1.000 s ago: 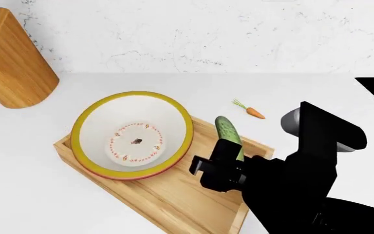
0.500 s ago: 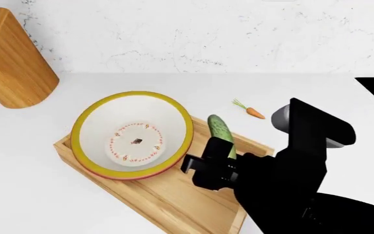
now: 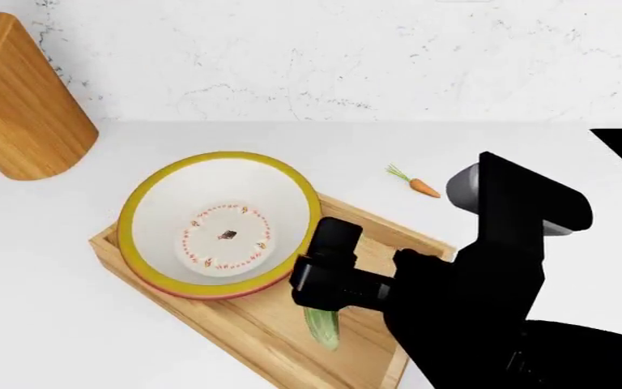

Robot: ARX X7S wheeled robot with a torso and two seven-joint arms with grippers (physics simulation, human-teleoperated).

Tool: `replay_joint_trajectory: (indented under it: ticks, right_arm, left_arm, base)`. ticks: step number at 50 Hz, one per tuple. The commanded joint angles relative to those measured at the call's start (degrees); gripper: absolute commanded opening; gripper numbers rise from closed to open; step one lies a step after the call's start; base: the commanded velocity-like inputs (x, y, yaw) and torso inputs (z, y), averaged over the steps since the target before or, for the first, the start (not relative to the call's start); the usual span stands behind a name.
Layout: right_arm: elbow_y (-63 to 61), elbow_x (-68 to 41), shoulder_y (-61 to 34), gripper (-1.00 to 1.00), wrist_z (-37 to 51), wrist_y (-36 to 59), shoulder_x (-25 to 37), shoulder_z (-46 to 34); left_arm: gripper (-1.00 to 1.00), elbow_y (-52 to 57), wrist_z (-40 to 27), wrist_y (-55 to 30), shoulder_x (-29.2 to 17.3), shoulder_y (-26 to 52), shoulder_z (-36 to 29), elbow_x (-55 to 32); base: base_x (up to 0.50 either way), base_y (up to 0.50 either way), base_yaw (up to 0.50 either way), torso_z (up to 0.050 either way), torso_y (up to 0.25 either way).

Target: Place the two vegetables and bowl onto the tray for setting up a vegetable dip station.

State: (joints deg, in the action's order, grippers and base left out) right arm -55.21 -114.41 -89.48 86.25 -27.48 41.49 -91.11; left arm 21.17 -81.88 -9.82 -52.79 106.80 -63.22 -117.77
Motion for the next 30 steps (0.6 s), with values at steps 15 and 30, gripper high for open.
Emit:
replay_joint_trajectory:
  ticks: [15, 30]
  right_arm:
    - [4.77, -15.56, -22.53, 1.00, -6.55, 17.89, 4.96, 5.01]
    - [33.09, -15.51, -34.58, 1.00, -36.10, 56.98, 11.46, 1.58]
  left_arm:
    - [1.00, -0.13, 0.01, -0.02, -0.02, 0.07, 0.05, -0.07]
    - [1.00, -0.06, -0.09, -0.11, -0.16, 0.17, 0.07, -0.01]
  base:
    - [0.00, 0.00, 0.00, 0.000, 0.000]
    - [0.00, 0.00, 0.00, 0.000, 0.000]
